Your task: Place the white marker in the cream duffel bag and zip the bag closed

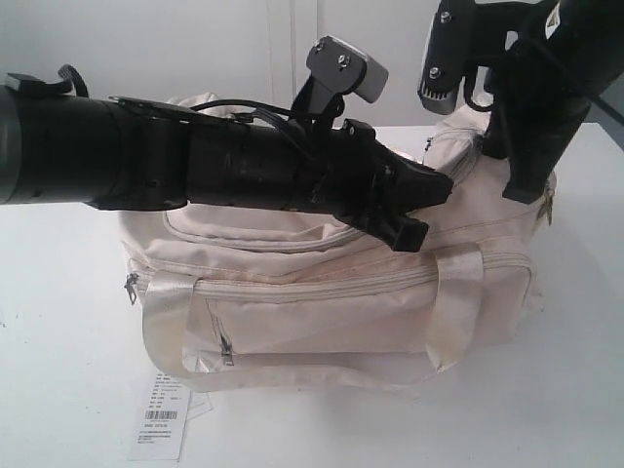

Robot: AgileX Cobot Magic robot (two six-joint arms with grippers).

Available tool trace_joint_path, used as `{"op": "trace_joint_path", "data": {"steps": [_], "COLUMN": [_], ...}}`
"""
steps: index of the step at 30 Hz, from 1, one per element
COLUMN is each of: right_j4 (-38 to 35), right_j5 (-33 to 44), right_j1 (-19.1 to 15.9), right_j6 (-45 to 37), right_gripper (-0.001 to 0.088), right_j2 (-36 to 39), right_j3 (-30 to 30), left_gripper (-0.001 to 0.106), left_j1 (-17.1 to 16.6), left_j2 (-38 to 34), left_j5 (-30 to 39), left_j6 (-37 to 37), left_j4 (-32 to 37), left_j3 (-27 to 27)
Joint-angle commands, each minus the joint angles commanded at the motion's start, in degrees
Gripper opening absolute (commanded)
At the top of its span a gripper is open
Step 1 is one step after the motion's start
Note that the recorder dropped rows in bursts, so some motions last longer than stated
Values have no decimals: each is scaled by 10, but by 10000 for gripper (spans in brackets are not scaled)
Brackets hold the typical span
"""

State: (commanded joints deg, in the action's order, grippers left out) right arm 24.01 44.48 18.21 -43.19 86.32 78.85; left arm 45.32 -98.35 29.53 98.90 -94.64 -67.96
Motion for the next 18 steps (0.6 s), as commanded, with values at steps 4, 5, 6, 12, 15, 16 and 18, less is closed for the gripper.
{"op": "trace_joint_path", "data": {"steps": [4, 5, 6, 12, 15, 16, 18], "right_j4": [4, 4, 4, 3, -4, -18, -52], "right_j5": [-9, -9, -9, 42, 114, 139, 179], "right_j1": [0, 0, 0, 0, 0, 0, 0], "right_j6": [14, 14, 14, -20, -98, -137, -200], "right_gripper": [0, 0, 0, 0, 0, 0, 0], "right_j2": [0, -1, -2, -21, -28, -28, -28], "right_j3": [12, 15, 18, 34, 37, 37, 37], "left_gripper": [0, 0, 0, 0, 0, 0, 0], "left_j1": [0, 0, 0, 0, 0, 0, 0], "left_j2": [0, 0, 0, 0, 0, 0, 0], "left_j5": [2, 2, 4, 3, 3, 2, 2], "left_j6": [-1, -1, -1, -10, -10, -10, -10], "left_j4": [8, 13, 18, 25, 25, 25, 25], "left_j3": [0, 0, 0, 0, 0, 0, 0]}}
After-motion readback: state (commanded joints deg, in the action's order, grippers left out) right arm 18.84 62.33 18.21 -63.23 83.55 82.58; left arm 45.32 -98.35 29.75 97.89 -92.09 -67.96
